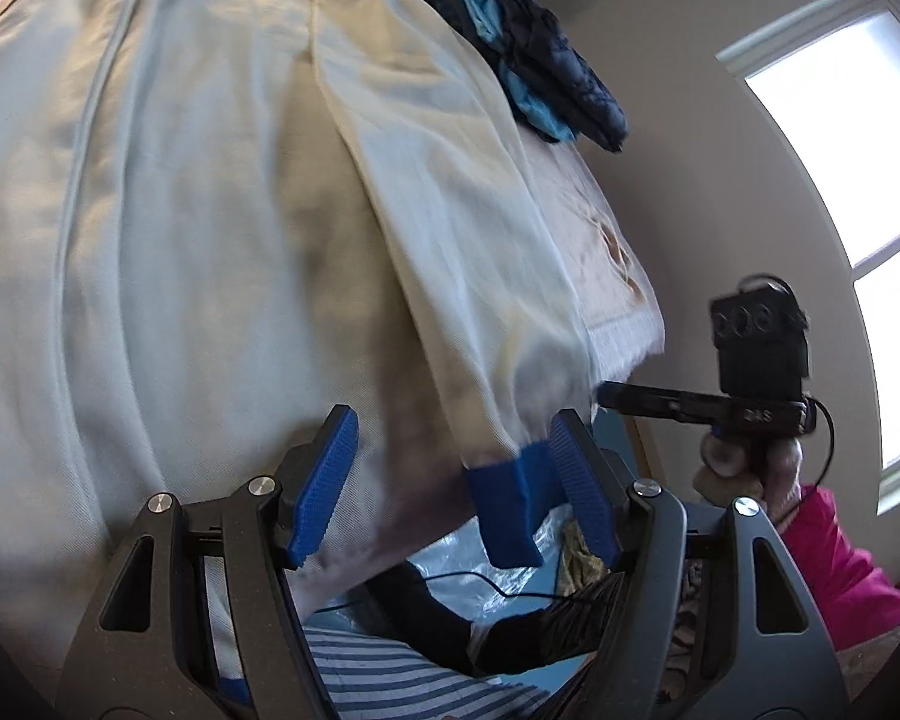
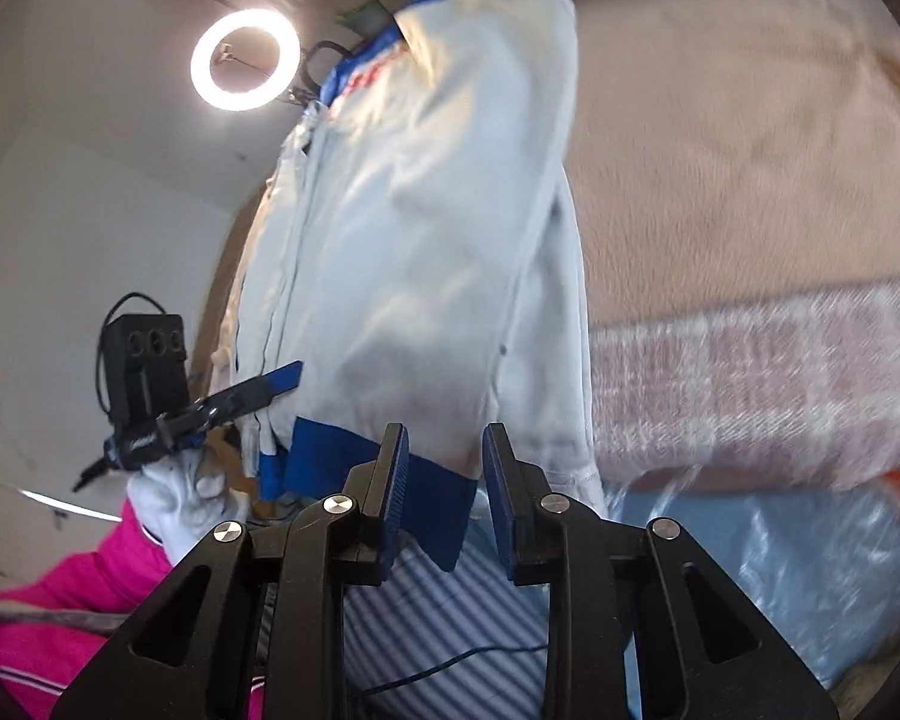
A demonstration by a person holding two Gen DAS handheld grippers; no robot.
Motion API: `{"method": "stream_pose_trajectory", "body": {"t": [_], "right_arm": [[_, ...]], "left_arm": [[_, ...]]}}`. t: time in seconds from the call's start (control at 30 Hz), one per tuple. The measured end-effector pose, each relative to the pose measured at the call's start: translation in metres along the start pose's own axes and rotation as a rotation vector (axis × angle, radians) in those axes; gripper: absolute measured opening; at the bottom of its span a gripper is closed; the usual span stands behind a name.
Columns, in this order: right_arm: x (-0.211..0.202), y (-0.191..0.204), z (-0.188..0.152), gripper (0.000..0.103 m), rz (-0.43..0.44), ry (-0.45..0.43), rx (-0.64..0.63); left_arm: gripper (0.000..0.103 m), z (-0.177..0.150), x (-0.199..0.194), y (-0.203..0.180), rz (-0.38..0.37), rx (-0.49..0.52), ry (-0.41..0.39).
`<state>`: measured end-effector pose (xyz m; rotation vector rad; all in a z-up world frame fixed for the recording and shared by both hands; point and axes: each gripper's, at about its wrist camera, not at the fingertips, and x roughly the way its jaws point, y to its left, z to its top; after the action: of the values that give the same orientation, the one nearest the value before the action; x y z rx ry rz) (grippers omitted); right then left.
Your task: Fold large clothes
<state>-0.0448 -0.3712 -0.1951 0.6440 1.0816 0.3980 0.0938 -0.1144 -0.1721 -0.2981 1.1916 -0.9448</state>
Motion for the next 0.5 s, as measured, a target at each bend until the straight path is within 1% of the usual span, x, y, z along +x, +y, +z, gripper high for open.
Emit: {"method": "stream_pose_trajectory", "body": {"t": [0.03,0.1,0.13,0.17,0.2,0.23,0.33,0.4,0.47,0.5], "right_arm": [[0.006,0.001,0.004,0.025,0.002,0.017,-0.004],[0.018,0.007,0.010,0.025,0.000,0.048,-0.022],[0.021,0.008,0.010,0.025,-0.005,0.056,-0.031],[0.023,0.010,0.011,0.021,-0.012,0.056,-0.041],[0.024,0.011,0.013,0.007,-0.022,0.057,-0.049],[0.022,0.014,0.013,0.004,-0.030,0.054,-0.055],[0.012,0.020,0.013,0.002,-0.048,0.026,-0.085],[0.002,0.026,0.012,0.002,-0.073,0.009,-0.111],[-0.009,0.032,0.014,0.002,-0.097,0.001,-0.121],[-0.015,0.034,0.014,0.002,-0.106,-0.006,-0.128]], "left_arm": [[0.061,-0.001,0.001,-0.002,-0.001,0.009,0.009],[0.035,-0.003,0.006,-0.004,0.001,0.023,0.035],[0.029,-0.005,0.011,-0.005,0.009,0.032,0.052],[0.014,-0.007,0.016,-0.006,0.014,0.041,0.065],[0.012,-0.008,0.018,-0.006,0.016,0.045,0.072],[0.012,-0.010,0.018,-0.006,0.017,0.047,0.067],[0.009,-0.011,0.016,-0.010,-0.012,0.043,0.061],[0.008,-0.014,0.014,-0.015,-0.042,0.034,0.054],[0.008,-0.016,0.012,-0.024,-0.093,0.015,0.052],[0.008,-0.017,0.013,-0.030,-0.105,0.023,0.047]]}}
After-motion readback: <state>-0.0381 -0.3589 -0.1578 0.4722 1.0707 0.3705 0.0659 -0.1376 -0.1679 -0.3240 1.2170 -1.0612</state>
